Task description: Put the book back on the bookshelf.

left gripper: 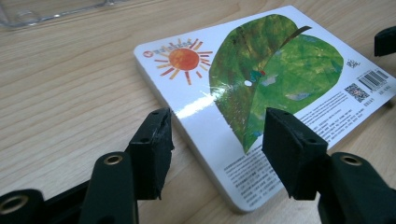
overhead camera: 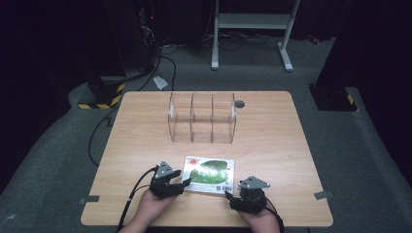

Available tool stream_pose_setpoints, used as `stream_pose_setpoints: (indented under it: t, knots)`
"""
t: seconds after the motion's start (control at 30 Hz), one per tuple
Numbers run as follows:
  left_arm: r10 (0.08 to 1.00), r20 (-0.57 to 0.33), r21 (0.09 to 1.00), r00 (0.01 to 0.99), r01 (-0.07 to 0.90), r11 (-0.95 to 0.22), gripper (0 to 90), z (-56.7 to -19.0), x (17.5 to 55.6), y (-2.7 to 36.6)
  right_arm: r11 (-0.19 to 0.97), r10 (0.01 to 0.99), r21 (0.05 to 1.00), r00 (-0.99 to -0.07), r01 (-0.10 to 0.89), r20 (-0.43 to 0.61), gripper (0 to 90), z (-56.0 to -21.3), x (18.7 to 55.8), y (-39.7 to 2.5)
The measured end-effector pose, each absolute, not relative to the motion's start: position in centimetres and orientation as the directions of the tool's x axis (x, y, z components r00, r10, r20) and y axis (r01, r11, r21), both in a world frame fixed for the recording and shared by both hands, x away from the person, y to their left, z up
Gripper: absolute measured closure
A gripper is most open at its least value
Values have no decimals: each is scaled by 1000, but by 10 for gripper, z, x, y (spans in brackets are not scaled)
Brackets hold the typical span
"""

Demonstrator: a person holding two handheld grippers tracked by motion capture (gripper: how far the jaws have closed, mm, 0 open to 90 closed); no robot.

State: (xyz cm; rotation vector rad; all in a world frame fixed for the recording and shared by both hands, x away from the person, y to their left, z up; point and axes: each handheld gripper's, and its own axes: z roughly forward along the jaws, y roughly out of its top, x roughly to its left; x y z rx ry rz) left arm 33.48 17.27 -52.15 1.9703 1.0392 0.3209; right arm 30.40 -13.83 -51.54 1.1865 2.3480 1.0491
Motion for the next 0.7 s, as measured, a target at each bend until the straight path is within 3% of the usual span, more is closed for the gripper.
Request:
stream_pose_setpoints:
  t: [0.3, 0.7]
  knots:
    - [765, -177, 779, 619, 563, -276, 409, -524, 338, 169, 413, 763, 718, -643, 561, 64, 455, -520, 301, -133]
    - [811, -172, 774, 559, 586, -240, 416, -523, 328, 194, 465, 725, 723, -689, 511, 20, 461, -519, 311, -104]
